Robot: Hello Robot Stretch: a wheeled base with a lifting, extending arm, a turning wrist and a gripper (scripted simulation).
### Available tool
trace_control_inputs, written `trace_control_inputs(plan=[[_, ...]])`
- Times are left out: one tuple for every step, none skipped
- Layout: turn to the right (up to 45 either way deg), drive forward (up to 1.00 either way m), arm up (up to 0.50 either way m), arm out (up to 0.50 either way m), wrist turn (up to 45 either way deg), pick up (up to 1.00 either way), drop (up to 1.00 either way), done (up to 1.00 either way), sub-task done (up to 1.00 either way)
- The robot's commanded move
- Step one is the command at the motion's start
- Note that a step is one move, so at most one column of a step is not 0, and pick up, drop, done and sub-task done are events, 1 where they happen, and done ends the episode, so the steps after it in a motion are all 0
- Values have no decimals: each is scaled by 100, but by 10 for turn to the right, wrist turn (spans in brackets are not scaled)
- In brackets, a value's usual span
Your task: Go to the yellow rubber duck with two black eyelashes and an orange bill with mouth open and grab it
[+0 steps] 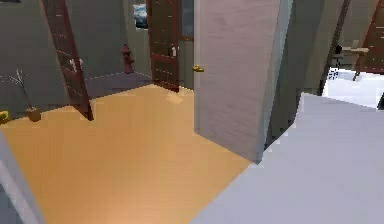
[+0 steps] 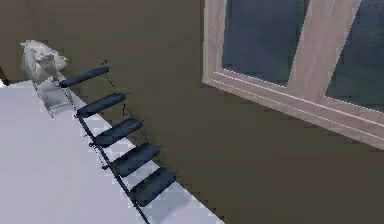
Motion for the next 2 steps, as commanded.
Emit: trace_control_inputs(plan=[[0, 20, 0, 0, 0, 0, 0, 0, 0], [-150, 0, 0, 0, 0, 0, 0, 0, 0]])
